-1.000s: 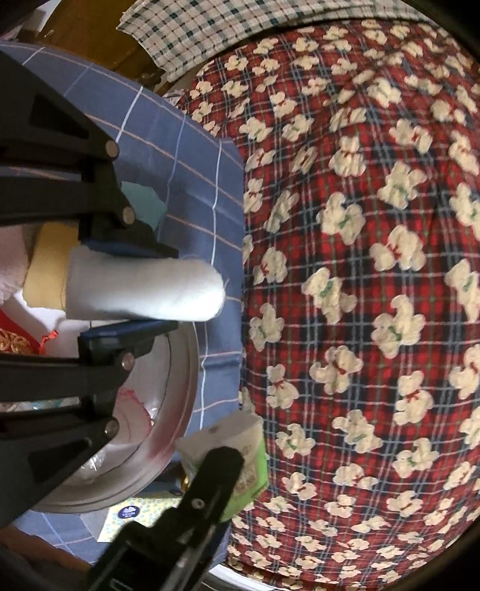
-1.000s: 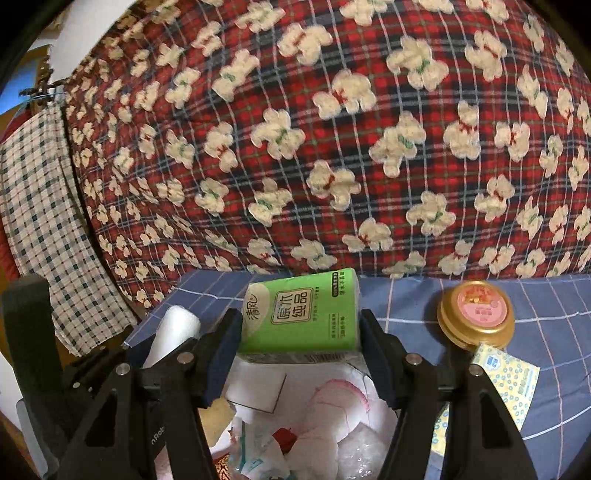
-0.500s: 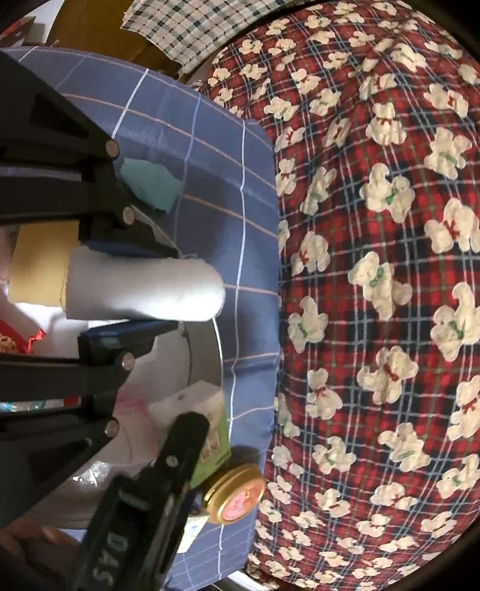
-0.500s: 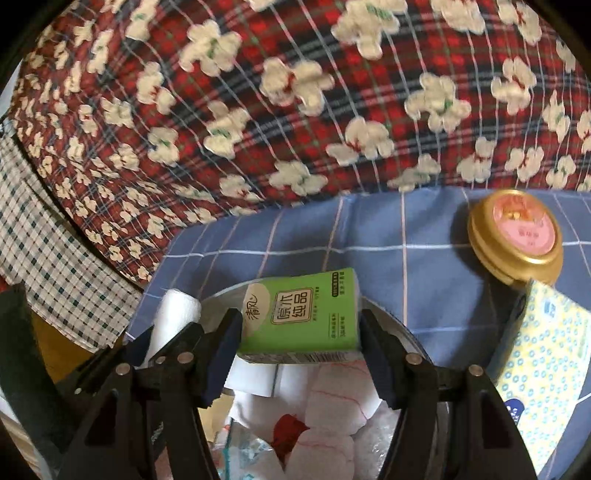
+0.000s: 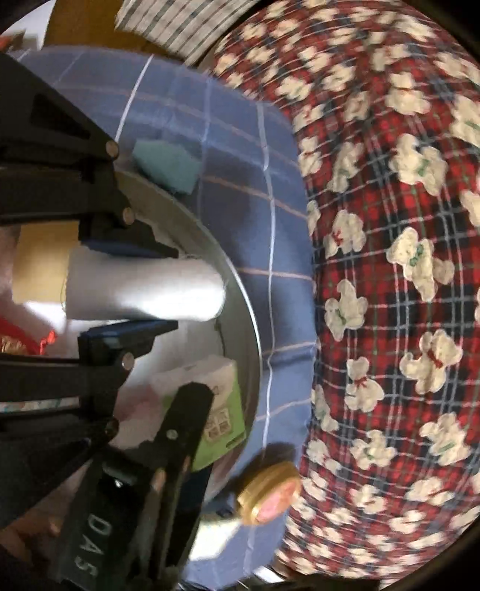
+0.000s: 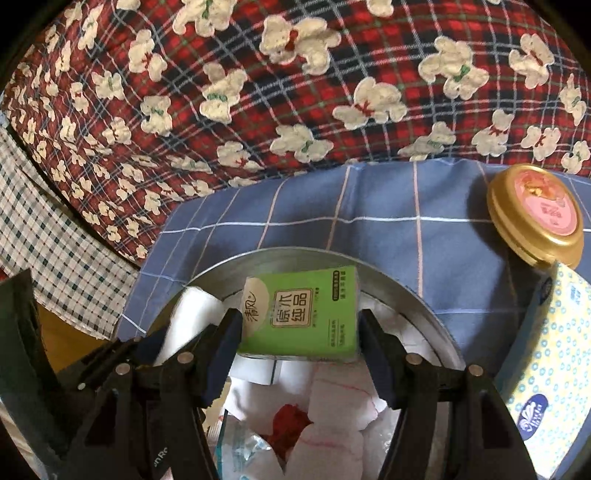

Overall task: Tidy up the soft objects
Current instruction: 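Lower the towel and green pack into the tin and open both tools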

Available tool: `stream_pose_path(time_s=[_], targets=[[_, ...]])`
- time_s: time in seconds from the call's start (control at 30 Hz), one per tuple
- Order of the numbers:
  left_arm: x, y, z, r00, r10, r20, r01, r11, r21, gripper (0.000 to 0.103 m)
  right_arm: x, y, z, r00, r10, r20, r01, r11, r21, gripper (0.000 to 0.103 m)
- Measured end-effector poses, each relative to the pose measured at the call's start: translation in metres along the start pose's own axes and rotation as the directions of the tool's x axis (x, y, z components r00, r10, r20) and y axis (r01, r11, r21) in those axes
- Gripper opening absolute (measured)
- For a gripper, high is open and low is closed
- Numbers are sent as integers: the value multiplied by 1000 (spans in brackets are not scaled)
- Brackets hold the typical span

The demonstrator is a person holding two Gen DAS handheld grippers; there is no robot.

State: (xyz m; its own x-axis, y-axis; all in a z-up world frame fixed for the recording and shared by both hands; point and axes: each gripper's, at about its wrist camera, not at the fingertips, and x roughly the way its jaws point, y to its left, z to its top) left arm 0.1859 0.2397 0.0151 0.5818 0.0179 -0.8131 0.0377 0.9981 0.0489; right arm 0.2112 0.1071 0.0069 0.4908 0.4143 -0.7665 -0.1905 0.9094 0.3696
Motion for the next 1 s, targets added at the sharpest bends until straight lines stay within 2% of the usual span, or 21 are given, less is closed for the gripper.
stream_pose_path(time_s=[0.1,0.13,0.17,0.2,0.23,0.3,0.37,0.43,0.57,0.73,0.87,0.93,1.0], targets=[[10,-4,1,999,8,-45,-7,1000,12,32,13,0,0,999,-4,-49,4,1000,0,66],[12,-5,0,998,-13,-58,13,1000,13,38,16,-3,0,998,5,-60,-4,1000,18,67],[12,-5,-1,998,-29,-64,30,999,13,55,16,-7,0,998,22,-65,-19,999,49,67],[13,-5,-1,996,-48,-70,48,999,9,68,15,-11,0,997,44,-63,-39,997,73,67],[12,-4,-1,997,-38,-70,37,999,-6,75,14,-15,0,995,70,-65,-63,993,96,68],[11,2,-1,995,-64,-72,60,997,-55,80,13,-16,0,994,80,-71,-71,991,113,69],[13,8,0,991,-77,-106,65,992,-110,91,8,-15,-1,994,87,-71,-78,990,115,71],[10,11,-1,992,-80,-95,65,987,-146,93,5,-15,-2,993,96,-68,-87,989,122,72],[-1,6,-4,996,-63,-56,55,989,-134,93,-7,-13,-6,995,88,-44,-83,990,110,75],[-26,-2,-11,998,-41,54,47,993,-105,93,-29,-11,-13,999,46,18,-47,997,60,76],[-45,-6,-21,987,17,157,-1,994,-107,95,-50,-9,-23,993,24,114,-26,1000,14,76],[-54,-7,-27,977,54,207,-29,992,-123,96,-57,-10,-28,986,22,165,-25,1000,14,76],[-61,-6,-34,966,83,245,-47,988,-150,98,-64,-12,-35,971,10,240,-13,1000,12,76]])
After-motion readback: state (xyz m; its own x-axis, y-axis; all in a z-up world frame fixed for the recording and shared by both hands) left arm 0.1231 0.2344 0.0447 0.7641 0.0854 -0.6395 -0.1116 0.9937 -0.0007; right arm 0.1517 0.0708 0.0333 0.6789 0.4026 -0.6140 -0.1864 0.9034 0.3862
